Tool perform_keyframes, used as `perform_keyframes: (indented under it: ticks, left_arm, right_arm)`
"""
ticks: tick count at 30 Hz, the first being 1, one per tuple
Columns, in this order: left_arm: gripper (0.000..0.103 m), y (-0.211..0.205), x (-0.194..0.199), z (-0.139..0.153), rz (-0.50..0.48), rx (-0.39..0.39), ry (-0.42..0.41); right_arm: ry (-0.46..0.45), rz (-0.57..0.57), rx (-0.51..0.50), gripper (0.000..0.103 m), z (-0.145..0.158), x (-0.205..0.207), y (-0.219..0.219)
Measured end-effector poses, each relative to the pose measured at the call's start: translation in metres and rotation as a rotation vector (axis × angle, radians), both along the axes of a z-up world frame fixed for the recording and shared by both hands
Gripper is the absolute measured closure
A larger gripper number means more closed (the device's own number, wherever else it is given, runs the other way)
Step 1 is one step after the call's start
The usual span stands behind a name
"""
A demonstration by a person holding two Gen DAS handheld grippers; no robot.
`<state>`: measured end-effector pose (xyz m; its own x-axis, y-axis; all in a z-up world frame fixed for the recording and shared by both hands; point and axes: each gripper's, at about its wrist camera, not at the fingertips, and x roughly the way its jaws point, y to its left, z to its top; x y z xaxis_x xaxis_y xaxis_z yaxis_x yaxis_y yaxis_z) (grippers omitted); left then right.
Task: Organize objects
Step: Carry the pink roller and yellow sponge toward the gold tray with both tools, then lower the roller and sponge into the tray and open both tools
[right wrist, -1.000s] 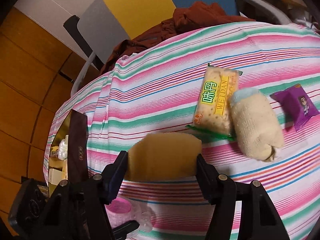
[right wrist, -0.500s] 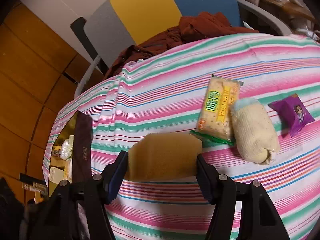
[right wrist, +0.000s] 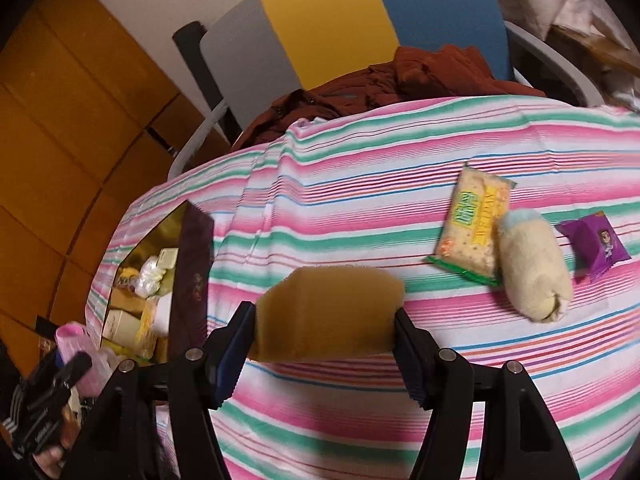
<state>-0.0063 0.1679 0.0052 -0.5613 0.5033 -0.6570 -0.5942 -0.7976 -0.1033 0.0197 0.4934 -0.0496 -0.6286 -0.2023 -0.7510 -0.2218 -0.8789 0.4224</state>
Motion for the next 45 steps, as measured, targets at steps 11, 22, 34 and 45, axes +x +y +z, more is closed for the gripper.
perform_keyframes:
  ticks: [11, 22, 34, 45]
  left_arm:
    - [0.067, -0.072, -0.006, -0.015, 0.143, 0.037, -0.062]
    - [0.067, -0.119, -0.017, -0.041, 0.265, 0.103, -0.177]
    - [0.053, -0.127, -0.023, -0.048, 0.332, 0.063, -0.181]
    - [0.053, -0.122, -0.017, -0.023, 0.343, 0.027, -0.085]
  right_arm:
    - [0.079, 0.187, 0.041, 0.035, 0.037, -0.006, -0.099]
    - [0.019, 0.388, 0.12, 0.034, 0.031, -0.026, -0.206]
    - [-0.05, 0.403, 0.107, 0.012, 0.007, -0.035, -0.233]
    - [-0.013, 0.327, 0.168, 0.003, 0.02, -0.019, -0.229]
